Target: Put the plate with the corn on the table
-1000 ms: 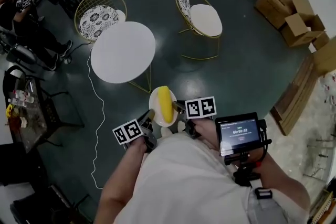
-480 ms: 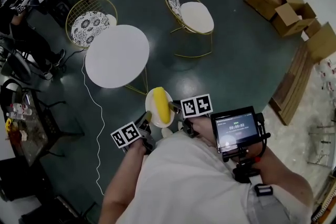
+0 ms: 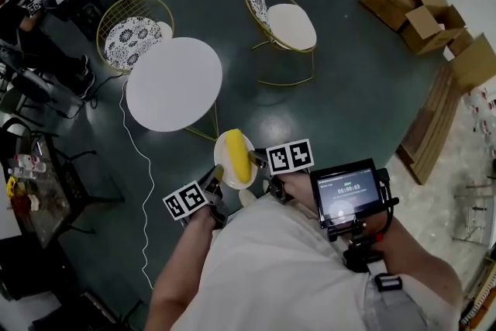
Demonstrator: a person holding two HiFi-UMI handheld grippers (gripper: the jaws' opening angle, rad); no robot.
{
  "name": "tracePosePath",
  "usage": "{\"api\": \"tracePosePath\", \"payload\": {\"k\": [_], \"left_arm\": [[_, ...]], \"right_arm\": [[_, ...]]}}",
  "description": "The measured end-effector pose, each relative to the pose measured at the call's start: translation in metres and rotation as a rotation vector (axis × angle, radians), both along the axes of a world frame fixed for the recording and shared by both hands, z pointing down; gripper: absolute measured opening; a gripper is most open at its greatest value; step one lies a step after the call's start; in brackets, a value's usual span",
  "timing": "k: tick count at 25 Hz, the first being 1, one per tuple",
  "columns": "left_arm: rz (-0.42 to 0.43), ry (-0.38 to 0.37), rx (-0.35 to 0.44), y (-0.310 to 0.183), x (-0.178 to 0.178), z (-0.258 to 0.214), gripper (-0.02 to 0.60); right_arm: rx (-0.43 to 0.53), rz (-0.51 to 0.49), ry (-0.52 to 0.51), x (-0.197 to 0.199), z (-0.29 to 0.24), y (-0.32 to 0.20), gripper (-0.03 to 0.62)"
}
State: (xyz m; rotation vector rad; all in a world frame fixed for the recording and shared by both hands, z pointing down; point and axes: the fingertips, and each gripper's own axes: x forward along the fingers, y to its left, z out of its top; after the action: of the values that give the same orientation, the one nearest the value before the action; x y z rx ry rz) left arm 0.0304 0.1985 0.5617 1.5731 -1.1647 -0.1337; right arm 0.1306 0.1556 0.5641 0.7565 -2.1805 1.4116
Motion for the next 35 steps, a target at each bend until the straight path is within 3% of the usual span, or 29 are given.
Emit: {"api": "tracePosePath", "payload": {"k": [15,24,35], "left_arm": [[0.006,-0.002,0.014,-0.007,0.002,-0.003,0.031],[-0.042,-0.008,0.022,0.003,-0.001,0.003,0.032],[-0.12,-0.015,-0.008,-0.096,-0.018,0.013,0.032]], "right_arm": [[0.012,0.006,0.001,0.002,-0.003,-0.006,0.052],[0.02,-0.053,-0.021,-0.004,0.0,0.0,0.052],[0.0,-0.133,-0.03,-0.024,0.006,-0.107,0.048]]}}
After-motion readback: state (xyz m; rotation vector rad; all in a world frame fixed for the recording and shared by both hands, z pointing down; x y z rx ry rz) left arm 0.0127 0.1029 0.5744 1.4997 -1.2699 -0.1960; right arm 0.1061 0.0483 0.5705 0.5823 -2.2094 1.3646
